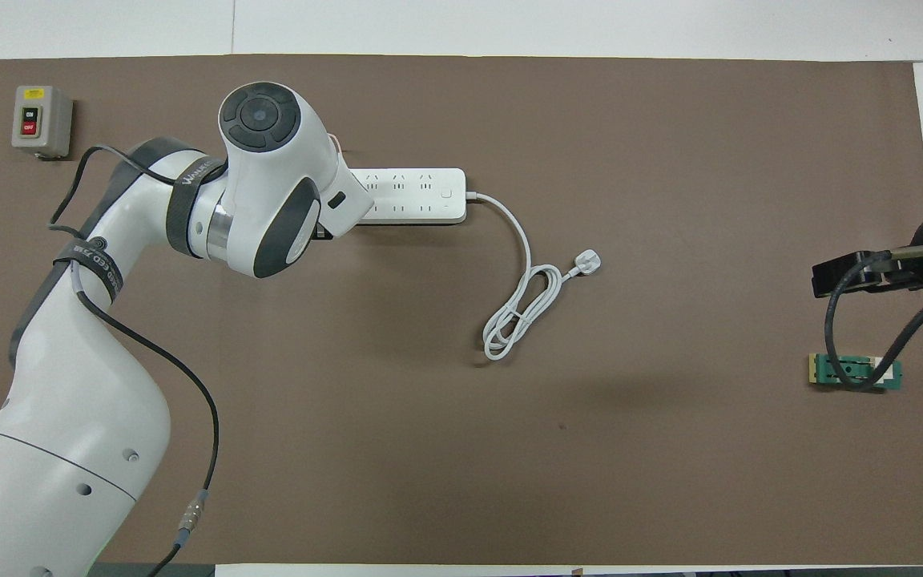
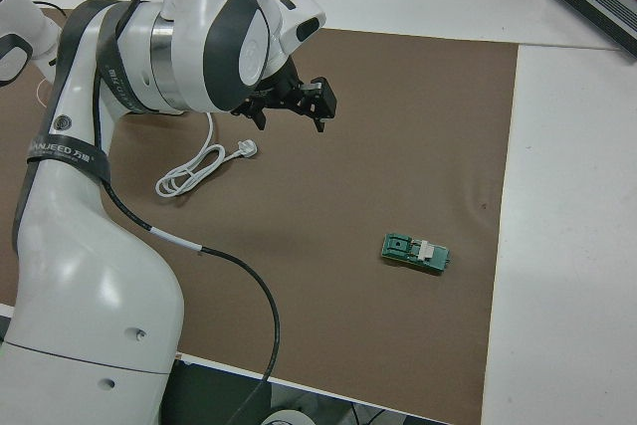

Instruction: Plug charger into power strip

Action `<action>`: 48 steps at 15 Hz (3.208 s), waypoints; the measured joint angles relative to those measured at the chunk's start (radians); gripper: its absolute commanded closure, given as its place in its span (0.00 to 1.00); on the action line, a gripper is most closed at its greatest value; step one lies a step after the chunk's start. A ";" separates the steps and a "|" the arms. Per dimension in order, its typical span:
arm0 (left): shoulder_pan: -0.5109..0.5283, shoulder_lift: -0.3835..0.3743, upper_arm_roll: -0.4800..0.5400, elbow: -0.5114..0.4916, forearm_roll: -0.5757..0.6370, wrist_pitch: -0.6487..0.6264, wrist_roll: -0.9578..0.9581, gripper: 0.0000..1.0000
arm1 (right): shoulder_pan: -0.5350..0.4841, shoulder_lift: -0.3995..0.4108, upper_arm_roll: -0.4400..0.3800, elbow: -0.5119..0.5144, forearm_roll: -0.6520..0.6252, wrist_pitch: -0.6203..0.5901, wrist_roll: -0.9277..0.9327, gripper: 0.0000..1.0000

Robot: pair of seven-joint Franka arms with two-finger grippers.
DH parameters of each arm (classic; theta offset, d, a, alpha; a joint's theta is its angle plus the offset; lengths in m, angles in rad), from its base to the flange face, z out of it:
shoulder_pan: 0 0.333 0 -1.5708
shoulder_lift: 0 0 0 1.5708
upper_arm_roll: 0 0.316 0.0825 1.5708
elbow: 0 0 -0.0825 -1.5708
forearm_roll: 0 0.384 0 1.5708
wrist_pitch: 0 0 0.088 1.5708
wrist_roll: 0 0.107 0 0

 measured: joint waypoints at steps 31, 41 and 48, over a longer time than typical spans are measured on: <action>0.297 -0.464 0.032 0.061 -0.191 -0.702 -0.914 0.00 | -0.004 0.000 0.000 0.000 0.000 0.000 0.000 0.00; 0.354 -0.489 0.039 0.046 -0.124 -0.705 -1.134 0.00 | -0.004 0.000 0.000 0.000 0.000 0.000 0.000 0.00; 0.342 -0.524 0.032 0.046 -0.095 -0.705 -1.155 0.00 | -0.004 0.000 0.000 0.000 0.000 0.000 0.000 0.00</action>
